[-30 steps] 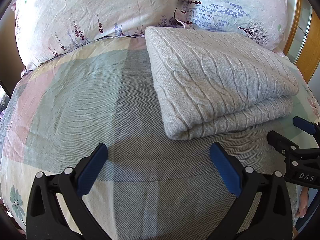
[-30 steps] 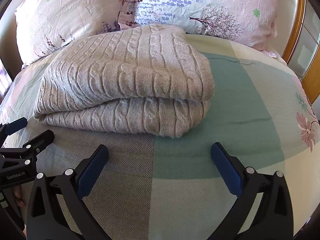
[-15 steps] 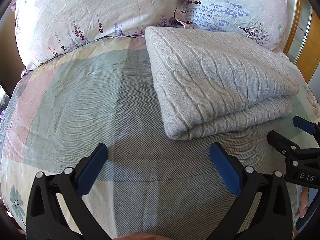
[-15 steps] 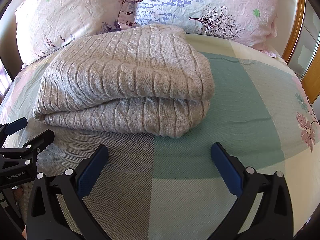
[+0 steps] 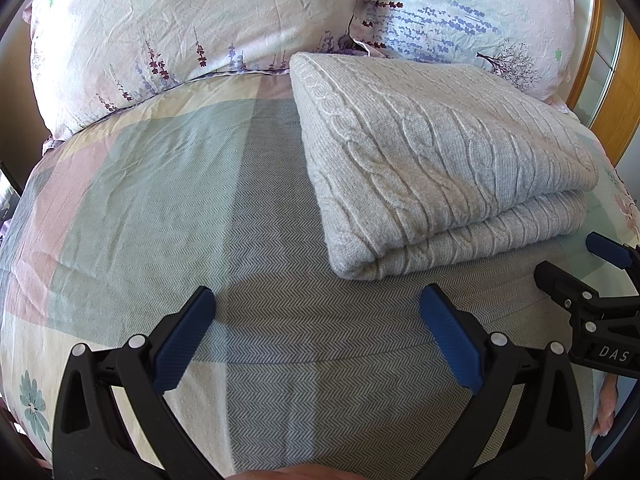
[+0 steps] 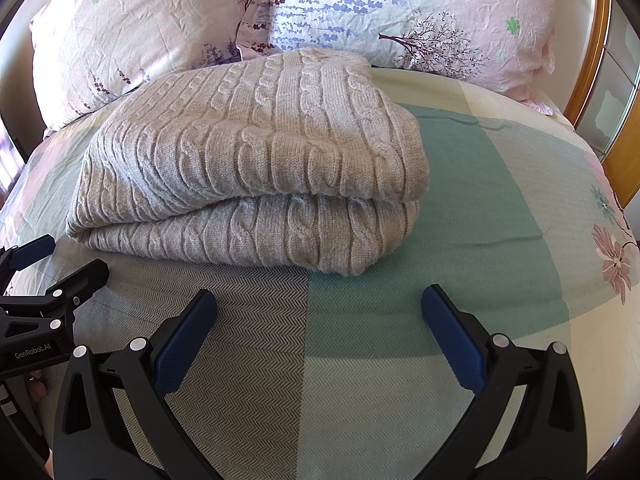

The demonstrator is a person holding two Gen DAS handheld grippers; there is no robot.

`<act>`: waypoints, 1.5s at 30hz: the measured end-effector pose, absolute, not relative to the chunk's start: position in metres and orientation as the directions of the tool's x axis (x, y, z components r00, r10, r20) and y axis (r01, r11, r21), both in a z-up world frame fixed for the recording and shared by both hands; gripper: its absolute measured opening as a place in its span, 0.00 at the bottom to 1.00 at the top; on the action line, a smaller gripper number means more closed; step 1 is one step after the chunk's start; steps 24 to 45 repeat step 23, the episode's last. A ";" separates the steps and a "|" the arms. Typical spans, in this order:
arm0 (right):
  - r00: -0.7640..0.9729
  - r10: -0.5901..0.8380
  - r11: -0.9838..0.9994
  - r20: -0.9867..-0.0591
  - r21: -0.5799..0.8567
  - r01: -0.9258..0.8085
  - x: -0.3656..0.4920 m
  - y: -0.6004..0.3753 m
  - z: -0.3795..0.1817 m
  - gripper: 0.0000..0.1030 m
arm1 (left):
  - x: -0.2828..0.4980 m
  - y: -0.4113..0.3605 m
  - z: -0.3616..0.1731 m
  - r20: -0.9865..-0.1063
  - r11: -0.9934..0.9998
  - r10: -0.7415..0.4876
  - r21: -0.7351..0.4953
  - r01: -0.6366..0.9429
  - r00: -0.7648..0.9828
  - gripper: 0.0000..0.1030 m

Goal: Fold small clothes

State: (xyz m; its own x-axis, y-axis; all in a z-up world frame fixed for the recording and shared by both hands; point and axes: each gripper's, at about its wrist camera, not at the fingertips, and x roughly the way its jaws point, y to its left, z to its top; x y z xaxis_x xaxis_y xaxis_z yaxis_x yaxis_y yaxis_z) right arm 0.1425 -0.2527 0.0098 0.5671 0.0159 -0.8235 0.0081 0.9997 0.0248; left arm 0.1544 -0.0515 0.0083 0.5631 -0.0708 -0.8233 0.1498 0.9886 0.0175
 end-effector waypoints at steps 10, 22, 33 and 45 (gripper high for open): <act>0.567 0.016 1.000 -0.824 0.025 0.008 0.142 -0.253 0.010 0.99 | 0.154 -0.051 0.008 -0.823 0.988 -0.071 0.017 0.150 0.563 0.98; 0.567 0.016 1.000 -0.824 0.025 0.008 0.142 -0.253 0.010 0.99 | 0.154 -0.050 0.008 -0.823 0.988 -0.071 0.018 0.151 0.563 0.98; 0.567 0.016 1.000 -0.824 0.025 0.008 0.142 -0.253 0.010 0.99 | 0.154 -0.050 0.009 -0.823 0.988 -0.071 0.018 0.151 0.563 0.98; 0.567 0.016 1.000 -0.824 0.025 0.008 0.142 -0.253 0.010 0.99 | 0.154 -0.050 0.009 -0.823 0.988 -0.071 0.018 0.151 0.563 0.98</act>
